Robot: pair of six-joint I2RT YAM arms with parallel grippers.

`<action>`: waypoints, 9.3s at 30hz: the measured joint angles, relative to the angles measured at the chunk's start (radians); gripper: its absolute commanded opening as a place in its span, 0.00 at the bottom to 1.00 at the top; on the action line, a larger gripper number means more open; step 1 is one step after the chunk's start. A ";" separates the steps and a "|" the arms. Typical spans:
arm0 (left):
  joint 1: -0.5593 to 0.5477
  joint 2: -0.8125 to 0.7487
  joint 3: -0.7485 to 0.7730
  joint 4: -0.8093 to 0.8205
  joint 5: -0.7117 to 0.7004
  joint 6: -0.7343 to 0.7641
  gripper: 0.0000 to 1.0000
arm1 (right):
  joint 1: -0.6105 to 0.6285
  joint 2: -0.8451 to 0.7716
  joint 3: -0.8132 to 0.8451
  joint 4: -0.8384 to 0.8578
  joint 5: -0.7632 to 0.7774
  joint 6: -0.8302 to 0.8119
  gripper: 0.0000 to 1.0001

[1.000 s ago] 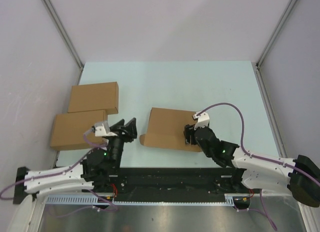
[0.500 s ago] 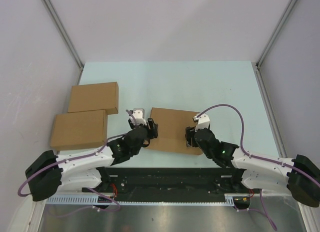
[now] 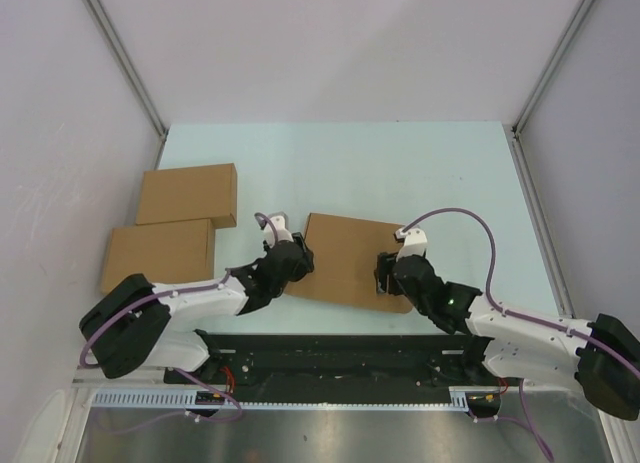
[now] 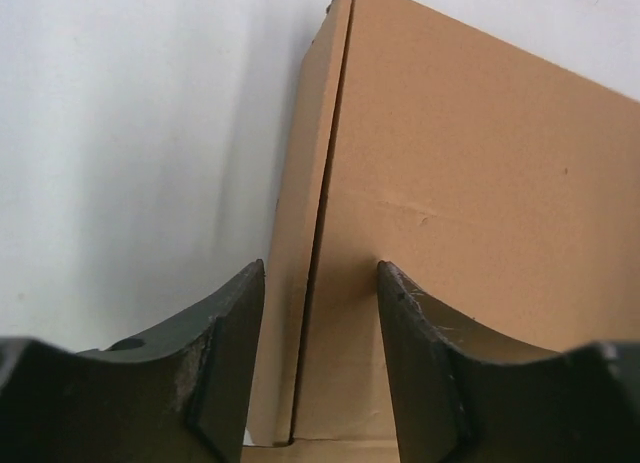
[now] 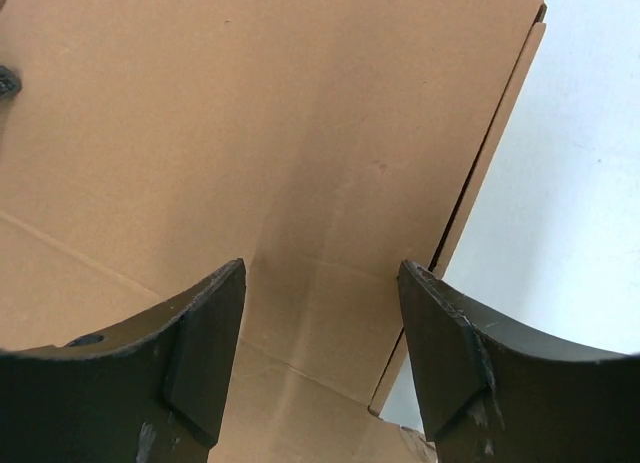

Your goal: Fold the paper box

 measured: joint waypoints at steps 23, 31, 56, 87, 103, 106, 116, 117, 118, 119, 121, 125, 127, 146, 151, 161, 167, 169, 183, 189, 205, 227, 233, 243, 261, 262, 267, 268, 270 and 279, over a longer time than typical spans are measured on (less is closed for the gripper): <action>0.033 -0.044 -0.016 -0.041 0.019 -0.079 0.69 | -0.412 -0.104 -0.050 0.020 -0.345 0.174 0.96; 0.041 0.030 0.011 0.020 0.039 -0.079 0.65 | -0.448 0.031 -0.070 0.145 -0.463 0.193 0.71; 0.048 -0.367 0.116 -0.183 -0.089 -0.001 0.41 | -0.550 0.201 0.347 0.144 -0.317 0.005 0.67; -0.229 0.078 -0.052 0.035 0.283 0.042 0.00 | -0.598 0.703 0.446 0.183 -0.446 -0.032 0.38; 0.029 0.008 -0.048 -0.076 0.192 0.023 0.04 | -0.416 0.362 0.198 0.041 -0.385 0.036 0.36; 0.060 -0.002 -0.035 -0.101 0.157 0.025 0.06 | -0.382 0.312 0.167 0.006 -0.385 0.055 0.36; 0.132 -0.037 0.067 -0.377 -0.058 -0.089 0.25 | -0.369 0.105 0.152 -0.067 -0.296 0.068 0.41; 0.140 -0.060 0.071 -0.433 -0.087 -0.116 0.25 | -0.369 0.081 0.152 -0.057 -0.297 0.068 0.41; 0.153 -0.090 0.071 -0.479 -0.114 -0.139 0.26 | -0.367 0.067 0.152 -0.041 -0.301 0.068 0.41; 0.166 -0.122 0.071 -0.516 -0.137 -0.157 0.26 | -0.364 0.058 0.152 -0.020 -0.313 0.066 0.41; 0.191 -0.183 0.071 -0.560 -0.161 -0.181 0.26 | -0.351 0.063 0.152 0.047 -0.367 0.059 0.41; 0.219 -0.294 0.061 -0.569 -0.174 -0.214 0.25 | -0.307 0.155 0.156 0.219 -0.526 0.062 0.41; 0.221 -0.318 0.049 -0.568 -0.172 -0.228 0.25 | -0.278 0.253 0.161 0.314 -0.616 0.072 0.41; 0.225 -0.329 0.011 -0.451 -0.083 -0.230 0.27 | -0.279 0.375 0.204 0.380 -0.771 0.078 0.39; 0.226 -0.315 -0.007 -0.440 -0.070 -0.241 0.28 | -0.356 0.280 0.302 0.265 -0.670 0.008 0.32; 0.229 -0.320 -0.142 -0.418 -0.031 -0.349 0.27 | -0.394 0.405 0.335 0.126 -0.615 -0.067 0.28; 0.229 -0.301 -0.192 -0.373 0.003 -0.405 0.26 | -0.367 0.480 0.339 0.109 -0.602 -0.082 0.28; 0.229 -0.287 -0.197 -0.337 0.014 -0.415 0.26 | -0.363 0.486 0.339 0.115 -0.596 -0.083 0.27; 0.230 -0.211 -0.199 -0.209 0.046 -0.431 0.26 | -0.407 0.397 0.341 0.063 -0.537 -0.079 0.42; 0.230 -0.180 -0.199 -0.162 0.047 -0.435 0.25 | -0.425 0.406 0.337 0.033 -0.528 -0.080 0.42; 0.230 -0.149 -0.199 -0.112 0.062 -0.443 0.25 | -0.421 0.444 0.315 0.034 -0.531 -0.080 0.42; 0.235 -0.006 -0.260 0.231 0.227 -0.513 0.18 | -0.414 0.470 0.303 0.107 -0.544 -0.080 0.39; 0.235 -0.079 -0.270 0.156 0.229 -0.481 0.18 | -0.411 0.484 0.303 0.134 -0.549 -0.079 0.39; 0.235 -0.246 -0.271 0.040 0.208 -0.437 0.19 | -0.397 0.496 0.301 0.165 -0.527 -0.071 0.44; 0.235 -0.373 -0.351 -0.122 0.116 -0.520 0.21 | -0.416 0.385 0.274 0.060 -0.561 -0.045 0.46; 0.235 -0.371 -0.354 -0.115 0.116 -0.523 0.21 | -0.414 0.397 0.274 0.063 -0.568 -0.045 0.45; 0.235 -0.337 -0.358 -0.071 0.119 -0.538 0.21 | -0.393 0.414 0.274 0.077 -0.591 -0.047 0.45; 0.235 -0.329 -0.359 -0.057 0.121 -0.539 0.21 | -0.392 0.414 0.274 0.081 -0.595 -0.048 0.45; 0.235 -0.311 -0.362 -0.030 0.125 -0.544 0.21 | -0.393 0.420 0.274 0.086 -0.597 -0.053 0.44; 0.235 -0.268 -0.362 0.046 0.146 -0.543 0.20 | -0.401 0.467 0.280 0.130 -0.614 -0.053 0.43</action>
